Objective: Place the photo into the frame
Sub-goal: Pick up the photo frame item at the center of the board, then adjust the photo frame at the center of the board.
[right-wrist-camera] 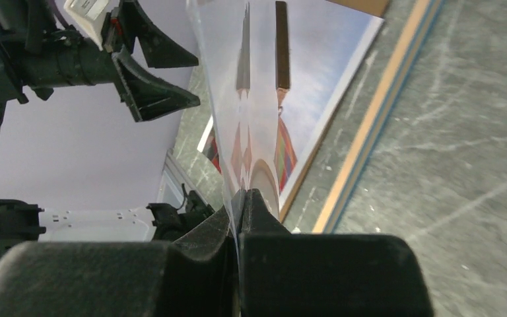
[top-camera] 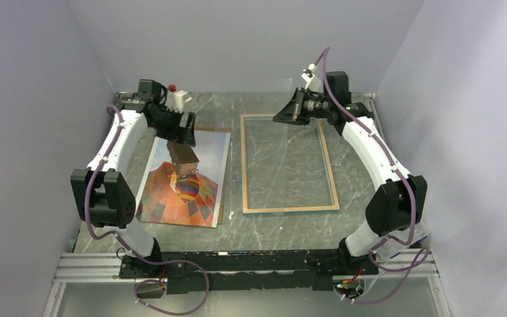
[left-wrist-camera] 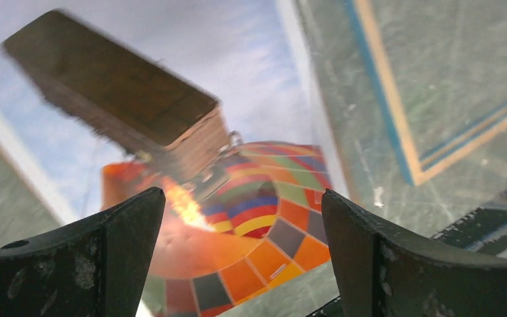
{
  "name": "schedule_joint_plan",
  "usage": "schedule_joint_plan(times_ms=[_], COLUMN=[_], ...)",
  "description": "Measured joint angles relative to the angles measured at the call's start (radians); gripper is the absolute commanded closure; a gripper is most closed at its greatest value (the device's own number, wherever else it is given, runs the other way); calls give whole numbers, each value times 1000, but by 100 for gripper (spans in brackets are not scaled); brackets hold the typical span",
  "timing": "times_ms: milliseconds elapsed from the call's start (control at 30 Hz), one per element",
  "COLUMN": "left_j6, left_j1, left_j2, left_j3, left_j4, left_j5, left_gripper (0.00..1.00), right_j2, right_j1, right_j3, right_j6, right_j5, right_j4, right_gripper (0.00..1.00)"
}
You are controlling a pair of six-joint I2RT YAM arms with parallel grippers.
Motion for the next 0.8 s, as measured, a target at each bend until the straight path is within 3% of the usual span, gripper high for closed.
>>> schedule_joint_plan(times_ms=[367, 800], left_j6=[-29, -117], left_j1=[-162, -341], left_j2=[62, 389], left_j3=[-59, 98], left_j4=[113, 188], left_j5=[199, 56], left_gripper=[5, 10], right_j2=[-25, -69], right_j1=[-152, -277], right_j3=[-53, -107], right_j6=[-154, -217], right_j5=[-42, 180], right_j4=[-191, -375], right_gripper=[100, 100])
